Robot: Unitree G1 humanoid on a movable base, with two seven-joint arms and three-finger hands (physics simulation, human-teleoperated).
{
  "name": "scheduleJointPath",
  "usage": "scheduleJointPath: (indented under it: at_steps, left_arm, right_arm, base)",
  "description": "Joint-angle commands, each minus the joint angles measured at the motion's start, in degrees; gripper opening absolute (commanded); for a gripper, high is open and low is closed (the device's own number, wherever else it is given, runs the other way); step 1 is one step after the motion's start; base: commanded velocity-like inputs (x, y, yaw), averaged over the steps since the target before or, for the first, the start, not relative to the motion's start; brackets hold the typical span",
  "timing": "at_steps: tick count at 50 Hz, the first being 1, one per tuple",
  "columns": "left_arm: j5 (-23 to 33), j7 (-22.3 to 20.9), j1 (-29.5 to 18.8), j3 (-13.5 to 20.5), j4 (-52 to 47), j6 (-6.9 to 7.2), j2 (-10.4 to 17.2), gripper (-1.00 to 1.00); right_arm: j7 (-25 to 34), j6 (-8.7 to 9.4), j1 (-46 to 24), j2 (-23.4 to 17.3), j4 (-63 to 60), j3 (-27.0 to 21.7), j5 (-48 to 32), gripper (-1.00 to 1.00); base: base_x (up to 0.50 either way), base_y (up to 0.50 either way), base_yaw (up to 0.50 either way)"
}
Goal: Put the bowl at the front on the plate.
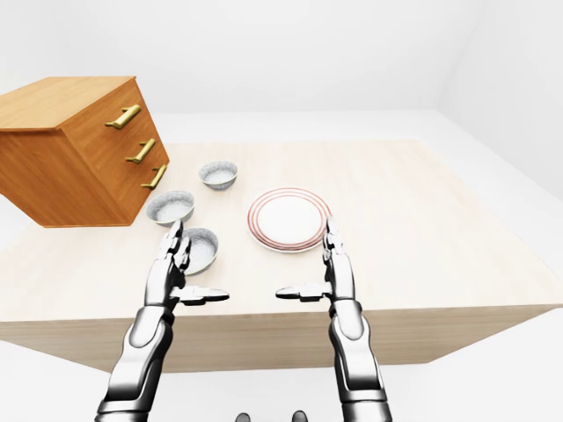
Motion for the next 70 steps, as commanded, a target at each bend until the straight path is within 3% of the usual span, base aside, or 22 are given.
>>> scheduleJointPath:
  at_steps: [1, 3, 5, 7, 8, 14, 16, 22, 33, 39, 46, 49, 50, 51, 53, 55, 58, 63, 65, 66, 67, 70]
  left_arm:
    - [-0.85, -1.32, 0.20, 1.44, -0.43, 1.02, 0.67, 1.00]
    - [-0.88, -1.27, -0.01, 1.59, 0.38, 0.12, 0.67, 1.00]
    - [-0.95, -1.08, 0.67, 1.63, -1.32, 0.63, 0.66, 1.00]
    - [-2.56, -0.52, 1.81, 2.34, -5.31, 3.84, 0.29, 1.00]
    - [-2.55, -0.58, 2.27, 2.36, -6.62, 4.69, 0.55, 1.00]
    - [-4.75, 3.78, 0.94, 6.11, -9.50, 4.69, 0.65, 1.00]
    - [-5.40, 5.49, 1.78, 7.37, -12.77, 4.69, 0.93, 1.00]
    - [-5.25, 8.65, 2.45, 11.48, -16.30, 4.69, 1.96, 1.00]
    - [-6.82, 12.45, 2.46, 17.11, -17.44, 4.69, 3.25, 1.00]
    - [-9.09, 17.90, 3.36, 22.31, -18.66, 4.69, 2.74, 1.00]
    - [-11.62, 18.94, 7.71, 27.32, -22.23, 4.69, 1.61, 1.00]
    - [-9.80, 18.40, 11.18, 28.96, -24.84, 4.69, -0.98, 1.00]
    - [-9.16, 18.21, 12.13, 29.44, -25.43, 4.05, -1.88, 1.00]
    - [-9.37, 17.40, 12.88, 29.66, -26.13, 4.51, -2.49, 1.00]
    - [-9.64, 17.12, 13.90, 30.80, -26.15, 3.44, -4.03, 1.00]
    - [-9.83, 17.17, 14.12, 31.74, -25.90, 2.62, -4.52, 1.00]
    - [-10.48, 17.67, 14.45, 33.36, -24.57, 3.66, -4.75, 1.00]
    - [-10.26, 17.59, 15.07, 35.10, -23.97, 2.36, -5.36, 1.00]
    - [-9.27, 19.22, 14.70, 35.74, -23.33, 3.39, -5.16, 1.00]
    - [-10.25, 18.55, 14.80, 36.20, -23.14, 3.23, -4.97, 1.00]
    - [-10.88, 19.06, 14.69, 37.03, -22.70, 4.63, -4.71, 1.00]
    - [-11.50, 19.25, 14.73, 38.77, -21.85, 4.69, -4.09, 1.00]
  right_arm:
    - [1.42, 0.11, -0.23, -0.68, 0.62, -1.16, 0.23, 1.00]
    - [1.49, 0.12, -0.17, -0.66, 0.47, -1.25, 0.42, 1.00]
    - [1.38, 0.74, -0.05, -0.60, -0.28, -1.10, 0.28, 1.00]
    - [1.34, 0.67, -0.02, -0.61, -0.29, -1.09, 0.17, 1.00]
    - [1.37, 0.12, -0.13, -0.68, 0.40, -1.20, 0.12, 1.00]
    - [1.36, -0.41, -0.37, -0.73, 1.12, -1.22, -0.10, 1.00]
    - [1.21, 1.02, 0.02, -0.61, -0.71, -1.14, -0.03, 1.00]
    - [1.35, 0.05, -0.16, -0.72, 0.38, -1.35, 0.15, 1.00]
    - [1.21, 0.48, -0.19, -0.71, 0.09, -1.21, -0.30, 1.00]
    - [1.16, 0.24, -0.28, -0.71, 0.48, -1.19, -0.43, 1.00]
    - [1.09, 0.35, -0.07, -0.66, 0.19, -1.09, -0.58, 1.00]
    - [1.08, 0.24, 0.04, -0.64, -0.01, -1.41, -0.15, 1.00]
    - [1.07, 0.33, 0.11, -0.65, -0.29, -1.52, 0.07, 1.00]
    - [0.99, 0.47, 0.24, -0.63, -0.56, -1.52, 0.13, 1.00]
    - [0.98, 0.48, 0.27, -0.62, -0.68, -1.44, 0.16, 1.00]
    - [0.84, 0.75, 0.35, -0.61, -0.96, -1.32, -0.02, 1.00]
    - [1.03, -0.41, 0.16, -0.73, 0.38, -1.51, 0.08, 1.00]
    - [0.96, 0.27, 0.30, -0.67, -0.49, -1.38, 0.00, 1.00]
    - [0.82, 0.67, 0.44, -0.60, -1.13, -1.31, -0.04, 1.00]
    - [0.84, 0.41, 0.39, -0.62, -0.83, -1.37, -0.01, 1.00]
    - [0.77, 0.13, 0.26, -0.67, -0.38, -1.48, -0.02, 1.00]
    - [0.60, 0.33, 0.30, -0.64, -0.79, -1.46, -0.09, 1.00]
  base:
    - [0.00, 0.00, 0.00]
    - [0.00, 0.00, 0.00]
    - [0.00, 0.00, 0.00]
    - [0.00, 0.00, 0.00]
    - [0.00, 0.00, 0.00]
    - [0.00, 0.00, 0.00]
    - [0.00, 0.00, 0.00]
    - [0.00, 0.00, 0.00]
    - [0.00, 0.00, 0.00]
    - [0.00, 0.00, 0.00]
    - [0.00, 0.00, 0.00]
    - [0.00, 0.00, 0.00]
    - [0.00, 0.00, 0.00]
    - [0.00, 0.00, 0.00]
    - [0.00, 0.00, 0.00]
    - [0.00, 0.00, 0.00]
    - [0.00, 0.00, 0.00]
    - [0.00, 0.00, 0.00]
    - [0.00, 0.00, 0.00]
    - [0.00, 0.00, 0.00]
    - [0.00, 0.00, 0.00]
    - [0.00, 0.00, 0.00]
